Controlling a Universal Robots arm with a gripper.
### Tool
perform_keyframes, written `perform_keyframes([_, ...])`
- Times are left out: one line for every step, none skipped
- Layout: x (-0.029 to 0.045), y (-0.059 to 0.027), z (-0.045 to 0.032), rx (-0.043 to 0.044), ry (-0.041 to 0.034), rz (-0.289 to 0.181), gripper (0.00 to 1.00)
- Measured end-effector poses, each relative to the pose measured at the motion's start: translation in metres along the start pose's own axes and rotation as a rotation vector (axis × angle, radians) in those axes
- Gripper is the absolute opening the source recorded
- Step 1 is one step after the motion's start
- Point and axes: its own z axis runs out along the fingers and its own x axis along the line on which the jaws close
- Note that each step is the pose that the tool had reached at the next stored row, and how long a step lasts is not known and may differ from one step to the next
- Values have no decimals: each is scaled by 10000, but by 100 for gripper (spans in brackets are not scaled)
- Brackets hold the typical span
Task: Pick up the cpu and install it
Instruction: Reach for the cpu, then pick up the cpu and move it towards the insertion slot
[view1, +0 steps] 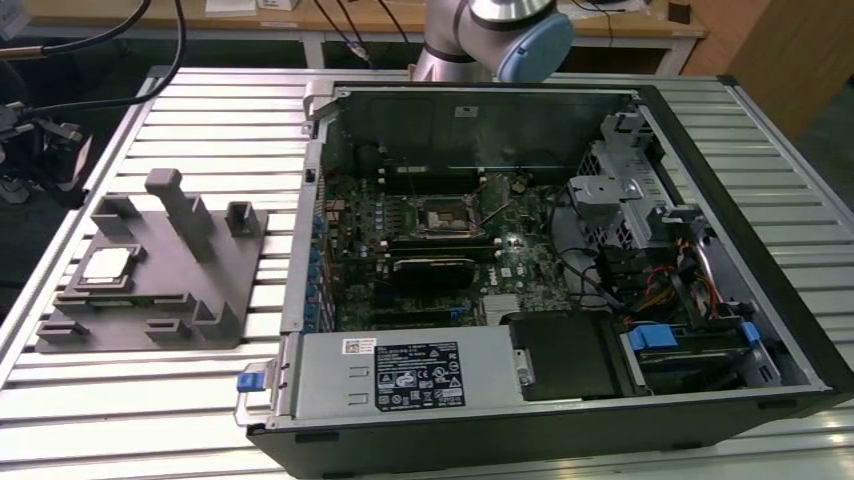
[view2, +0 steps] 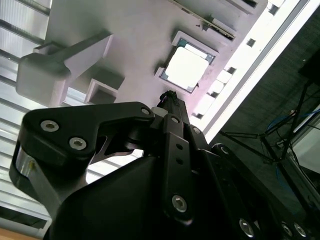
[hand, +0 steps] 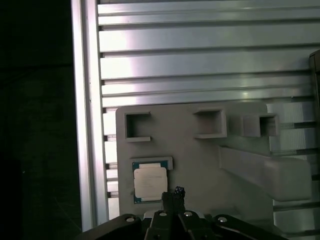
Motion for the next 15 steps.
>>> perform_keyframes([7,-1,11,1,2,0,11])
perform_keyframes([14,-2,22,2,3,0,11])
perform_keyframes([20,-3,33,2,3,1,11])
perform_keyframes([26,-4,43,2,3,1,11])
perform_keyframes([31,-5,51,2,2,0,11])
perform_keyframes([34,-5,54,1,1,0,11])
perform_keyframes([34,-5,54,1,2,0,11])
perform_keyframes([36,-6,60,1,2,1,11])
perform_keyframes([39,-6,65,1,1,1,11])
perform_keyframes([39,-6,66,0,0,1,11])
perform_keyframes([39,-6,66,0,0,1,11])
perform_keyframes([41,-6,68,0,0,0,11])
perform_keyframes([44,-7,71,1,0,0,11])
perform_keyframes([46,-7,75,1,0,0,11])
perform_keyframes([49,-7,79,2,2,1,11])
